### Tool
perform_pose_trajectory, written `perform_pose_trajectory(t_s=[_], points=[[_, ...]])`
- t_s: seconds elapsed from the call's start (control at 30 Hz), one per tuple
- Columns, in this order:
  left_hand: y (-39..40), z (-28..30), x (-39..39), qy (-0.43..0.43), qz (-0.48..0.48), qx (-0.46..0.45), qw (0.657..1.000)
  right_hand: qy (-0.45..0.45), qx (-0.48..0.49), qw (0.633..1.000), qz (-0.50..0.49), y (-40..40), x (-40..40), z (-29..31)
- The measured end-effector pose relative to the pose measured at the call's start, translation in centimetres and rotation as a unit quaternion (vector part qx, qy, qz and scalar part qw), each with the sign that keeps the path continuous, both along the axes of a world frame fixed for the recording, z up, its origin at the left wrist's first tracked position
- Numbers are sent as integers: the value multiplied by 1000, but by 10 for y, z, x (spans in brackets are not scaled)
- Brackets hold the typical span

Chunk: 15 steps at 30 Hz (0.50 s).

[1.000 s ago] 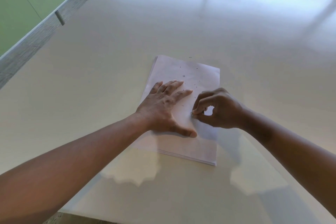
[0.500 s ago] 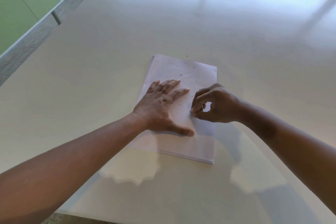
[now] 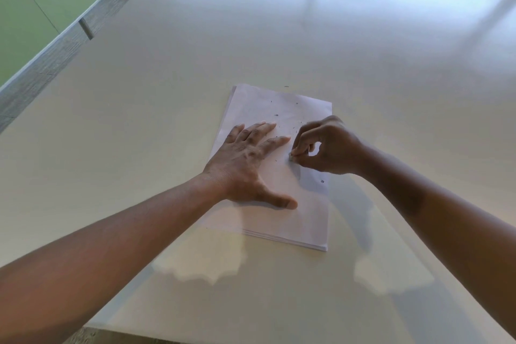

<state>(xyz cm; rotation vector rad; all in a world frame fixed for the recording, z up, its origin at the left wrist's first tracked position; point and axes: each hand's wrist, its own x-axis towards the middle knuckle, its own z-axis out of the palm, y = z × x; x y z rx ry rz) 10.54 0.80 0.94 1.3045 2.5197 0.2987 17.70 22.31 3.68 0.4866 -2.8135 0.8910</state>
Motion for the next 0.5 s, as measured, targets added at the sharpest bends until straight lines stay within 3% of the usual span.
perform_pose_trajectory(t_s=[0.23, 0.5], points=[[0, 0, 0, 0, 1, 4, 1000, -51, 11, 998, 38, -4, 11, 4], [0, -1, -2, -4, 2, 16, 1000, -29, -23, 994, -101, 12, 3, -3]])
